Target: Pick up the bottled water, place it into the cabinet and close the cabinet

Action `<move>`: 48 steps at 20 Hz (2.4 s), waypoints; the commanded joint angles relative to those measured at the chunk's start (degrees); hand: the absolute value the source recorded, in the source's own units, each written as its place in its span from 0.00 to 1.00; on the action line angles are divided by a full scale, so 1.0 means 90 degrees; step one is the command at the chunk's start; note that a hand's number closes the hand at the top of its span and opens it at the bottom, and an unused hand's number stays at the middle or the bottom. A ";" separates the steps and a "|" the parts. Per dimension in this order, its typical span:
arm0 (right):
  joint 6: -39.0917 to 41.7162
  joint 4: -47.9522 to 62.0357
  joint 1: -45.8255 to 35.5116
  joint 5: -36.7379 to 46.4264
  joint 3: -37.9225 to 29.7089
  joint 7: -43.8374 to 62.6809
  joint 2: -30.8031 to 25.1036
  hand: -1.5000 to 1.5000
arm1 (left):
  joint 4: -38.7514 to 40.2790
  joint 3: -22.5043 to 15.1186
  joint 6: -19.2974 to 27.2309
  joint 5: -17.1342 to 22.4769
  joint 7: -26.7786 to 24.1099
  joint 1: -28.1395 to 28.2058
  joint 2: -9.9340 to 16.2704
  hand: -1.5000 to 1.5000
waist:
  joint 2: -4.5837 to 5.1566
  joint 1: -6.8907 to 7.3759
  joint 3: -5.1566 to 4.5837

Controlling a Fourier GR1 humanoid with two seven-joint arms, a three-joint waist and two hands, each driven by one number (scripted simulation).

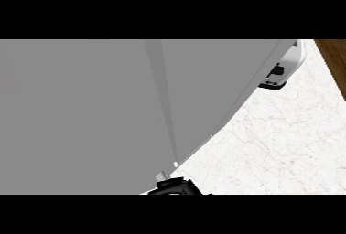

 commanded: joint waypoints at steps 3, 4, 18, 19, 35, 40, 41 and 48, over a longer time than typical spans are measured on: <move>-0.0536 0.0519 -0.1883 -0.1009 -0.0212 0.0386 0.0300 1.00 | -0.0007 0.0730 -0.0656 0.0682 -0.0014 0.0429 0.0120 0.00 | -0.0095 0.0030 -0.0025; -0.0882 0.0137 -0.2121 -0.1051 -0.0007 0.0832 0.0303 1.00 | -0.0031 0.0780 -0.0873 0.0694 -0.0152 0.0655 0.0048 0.00 | -0.0118 0.0055 -0.0030; -0.0315 0.2764 -0.4459 -0.3318 -0.2862 0.0256 0.0311 1.00 | 0.0203 0.2090 -0.2142 0.1562 0.0237 0.1249 -0.0247 0.00 | -0.0105 -0.0087 -0.0017; -0.0277 0.3149 -0.5009 -0.3515 -0.3119 0.0296 0.0312 1.00 | 0.0178 0.2304 -0.1944 0.1991 0.0387 0.1113 -0.0035 0.00 | -0.0089 -0.0074 -0.0017; 0.1394 0.5714 -0.6238 -0.3630 -0.4102 -0.0472 -0.0008 1.00 | 0.0728 0.3024 -0.2793 0.2445 0.0879 0.0991 -0.0339 0.00 | -0.0084 -0.0093 -0.0021; 0.1394 0.6058 -0.6710 -0.3894 -0.4339 -0.0212 0.0109 1.00 | 0.0290 0.2892 -0.2895 0.2350 0.0956 0.1226 -0.0624 0.00 | -0.0079 0.0041 -0.0019; 0.1294 0.6152 -0.6909 -0.3951 -0.4372 -0.0106 0.0211 1.00 | 0.0283 0.2773 -0.2703 0.2320 0.1036 0.1120 -0.0600 0.00 | -0.0053 0.0061 -0.0021; 0.1487 0.6134 -0.6962 -0.4188 -0.4289 0.0027 0.0270 1.00 | 0.0463 0.2914 -0.2687 0.2276 0.1142 0.0887 -0.0575 0.00 | -0.0058 0.0050 -0.0025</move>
